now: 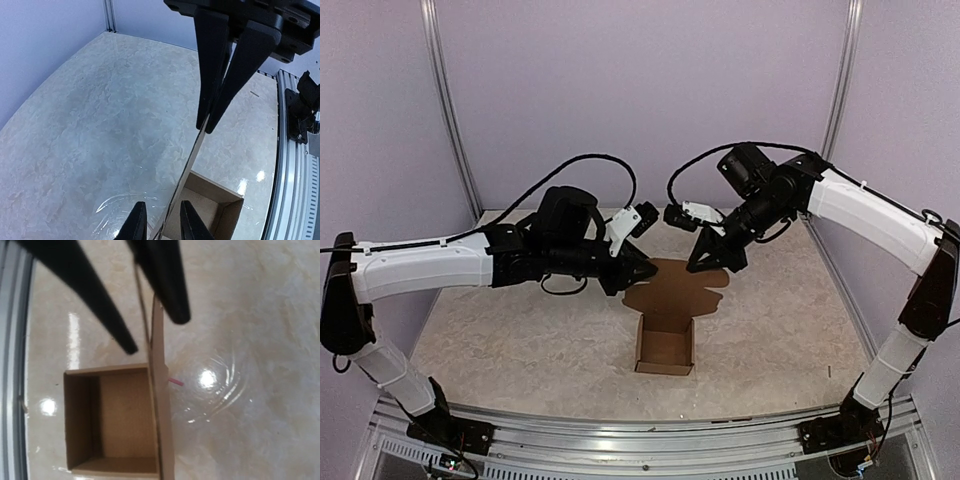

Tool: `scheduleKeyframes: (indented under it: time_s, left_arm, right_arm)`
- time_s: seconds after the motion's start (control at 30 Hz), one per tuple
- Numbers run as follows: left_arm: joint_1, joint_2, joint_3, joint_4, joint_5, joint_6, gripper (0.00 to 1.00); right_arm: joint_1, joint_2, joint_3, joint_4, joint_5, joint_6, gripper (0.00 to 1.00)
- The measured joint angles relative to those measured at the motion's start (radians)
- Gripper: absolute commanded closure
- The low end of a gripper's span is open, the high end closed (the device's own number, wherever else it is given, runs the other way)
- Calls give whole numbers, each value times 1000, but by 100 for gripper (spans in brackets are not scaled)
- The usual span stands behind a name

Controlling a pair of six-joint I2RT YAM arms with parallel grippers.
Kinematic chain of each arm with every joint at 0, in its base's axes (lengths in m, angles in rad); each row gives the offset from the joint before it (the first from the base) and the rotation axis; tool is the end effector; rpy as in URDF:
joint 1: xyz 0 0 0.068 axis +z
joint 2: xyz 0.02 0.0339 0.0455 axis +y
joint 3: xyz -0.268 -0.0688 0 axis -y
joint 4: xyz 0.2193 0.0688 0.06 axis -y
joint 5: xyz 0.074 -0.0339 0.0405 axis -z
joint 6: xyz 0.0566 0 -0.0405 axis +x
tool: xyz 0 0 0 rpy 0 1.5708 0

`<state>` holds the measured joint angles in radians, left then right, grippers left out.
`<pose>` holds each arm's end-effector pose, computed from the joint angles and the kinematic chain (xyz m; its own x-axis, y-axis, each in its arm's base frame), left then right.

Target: Fold the paper box

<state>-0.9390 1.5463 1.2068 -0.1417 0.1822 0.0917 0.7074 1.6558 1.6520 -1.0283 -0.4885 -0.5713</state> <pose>0.2015 -0.2926 0.3050 -0.1908 0.4133 -0.8904 0.9098 0.4151 -0.0023 0.2304 0.2320 0.3333 -0.1396 -0.7476 -0.6494 -0.9894 0.1313 0.0615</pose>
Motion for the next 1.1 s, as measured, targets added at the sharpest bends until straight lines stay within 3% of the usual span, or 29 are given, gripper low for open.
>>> scheduleKeyframes:
  time_s: [0.3,0.53,0.7,0.8,0.97,1.1]
  left_arm:
    - [-66,100,181,-104,-211,-192,67]
    - [-89,112,198,-120,-267,-332,48]
    - [-102,58,127,-129,-247,-275,37]
    - [-97,-54,27,-143,-224,-200,34]
    - [55,-284,-100,-109,-113,-149,36]
    - [165,-296,-103,-61,-77,-126,37]
  right_arm:
    - [-1,0,-1,48,85,82,100]
    - [-12,1,-2,61,109,112,100]
    - [-20,-5,-29,61,66,50,100]
    - [-22,-24,-58,52,18,-4,100]
    - [-22,-58,-67,39,-19,-69,100]
    - [-20,-68,-67,31,-35,-95,100]
